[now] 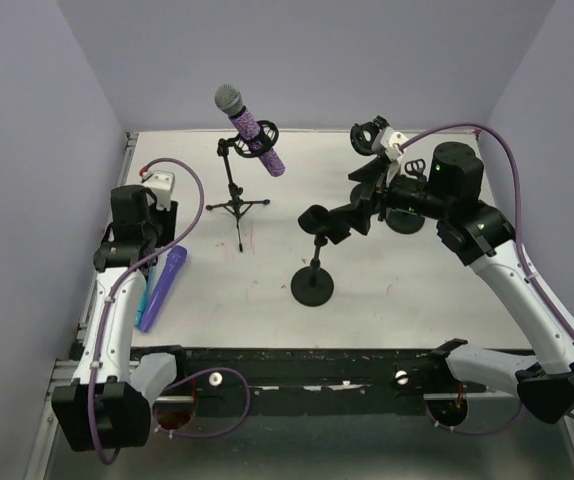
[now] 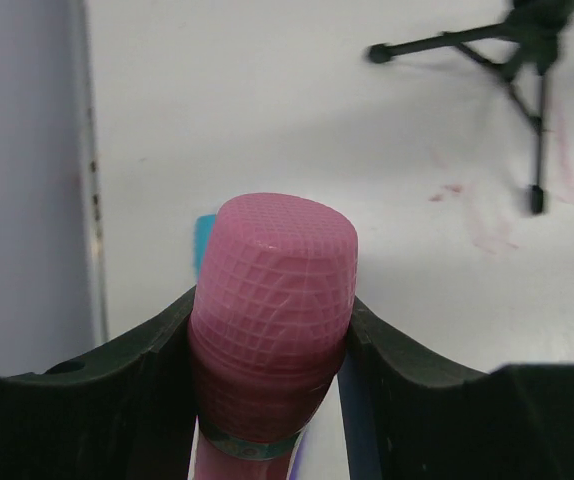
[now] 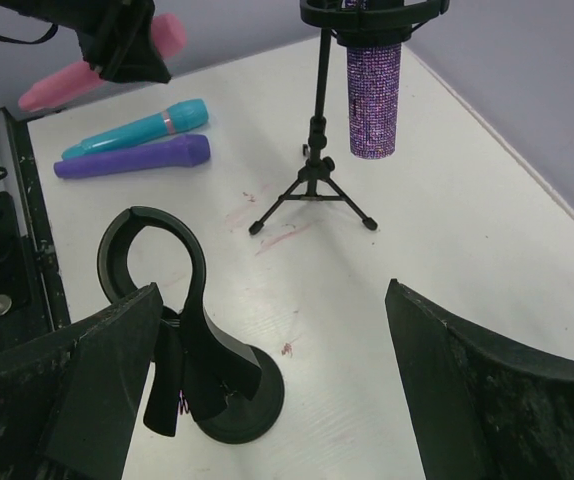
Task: Remove the microphone from the stand
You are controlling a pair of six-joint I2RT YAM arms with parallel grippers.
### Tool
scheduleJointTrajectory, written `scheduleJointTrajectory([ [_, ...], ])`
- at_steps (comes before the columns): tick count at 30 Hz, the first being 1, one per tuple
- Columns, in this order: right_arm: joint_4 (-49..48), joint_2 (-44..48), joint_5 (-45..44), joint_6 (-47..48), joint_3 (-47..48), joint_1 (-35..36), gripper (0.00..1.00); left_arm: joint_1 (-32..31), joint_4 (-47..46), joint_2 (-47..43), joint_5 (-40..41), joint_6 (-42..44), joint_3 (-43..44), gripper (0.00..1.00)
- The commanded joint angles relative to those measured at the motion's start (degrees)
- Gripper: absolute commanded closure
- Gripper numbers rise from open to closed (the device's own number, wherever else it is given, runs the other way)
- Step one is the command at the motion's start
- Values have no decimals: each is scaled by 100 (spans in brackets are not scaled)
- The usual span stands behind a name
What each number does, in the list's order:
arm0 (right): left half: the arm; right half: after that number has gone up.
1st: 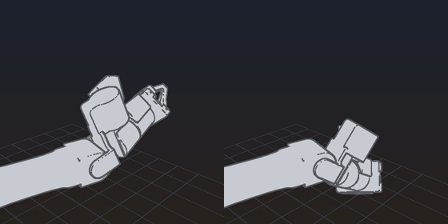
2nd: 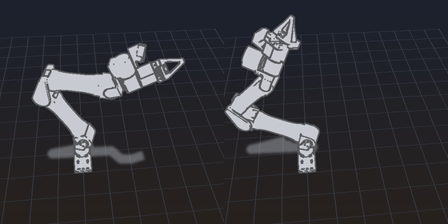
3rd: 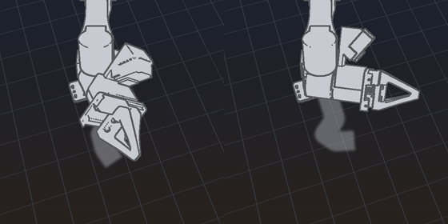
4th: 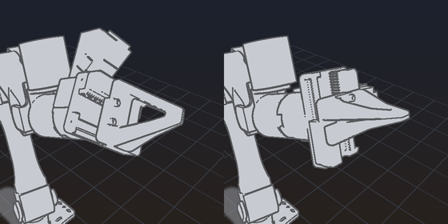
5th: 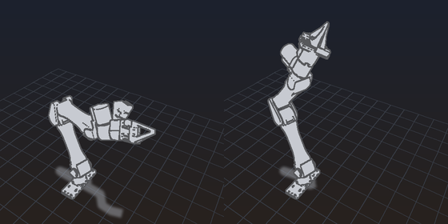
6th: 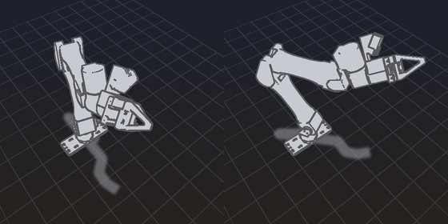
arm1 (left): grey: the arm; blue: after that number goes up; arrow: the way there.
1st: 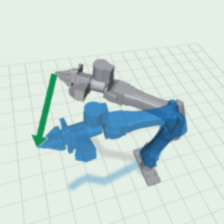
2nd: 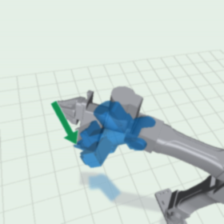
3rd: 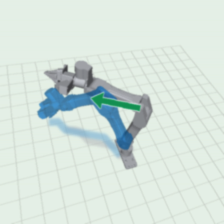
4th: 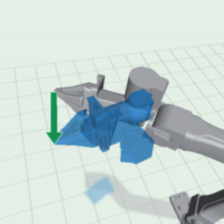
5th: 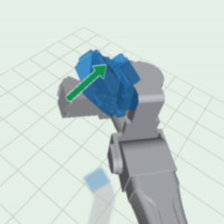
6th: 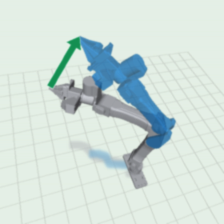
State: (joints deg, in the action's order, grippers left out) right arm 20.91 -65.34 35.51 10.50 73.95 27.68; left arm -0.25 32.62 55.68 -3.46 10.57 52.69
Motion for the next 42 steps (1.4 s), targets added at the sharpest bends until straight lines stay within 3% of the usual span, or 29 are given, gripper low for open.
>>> scheduleJointTrajectory([
  [1,151,127,-237,-5,-109,9,0,754,-1098,372,1128,357,-188,100],
  [4,133,144,-255,31,-144,9,0,1096,-1862,724,1296,613,-451,100],
  [7,107,179,-133,5,-162,-34,0,1632,-2373,1215,937,640,-575,100],
  [13,361,92,448,92,119,-114,0,2134,-1998,2490,14,517,100,100],
  [16,519,-22,414,233,277,-105,0,2231,-1742,2895,-469,411,382,89],
  [18,537,-93,396,268,356,-114,0,2222,-1751,2975,-778,446,392,77],
  [22,493,-189,439,277,401,-105,0,2222,-1575,3220,-647,323,453,61],
  [29,467,-260,475,286,401,-105,0,2284,-1329,3625,-541,271,453,53],
  [35,467,-269,492,286,383,-105,0,2310,-1267,3766,-717,261,471,33],
  [42,414,-260,501,277,322,-105,0,2337,-1056,3889,-814,288,594,32],
])
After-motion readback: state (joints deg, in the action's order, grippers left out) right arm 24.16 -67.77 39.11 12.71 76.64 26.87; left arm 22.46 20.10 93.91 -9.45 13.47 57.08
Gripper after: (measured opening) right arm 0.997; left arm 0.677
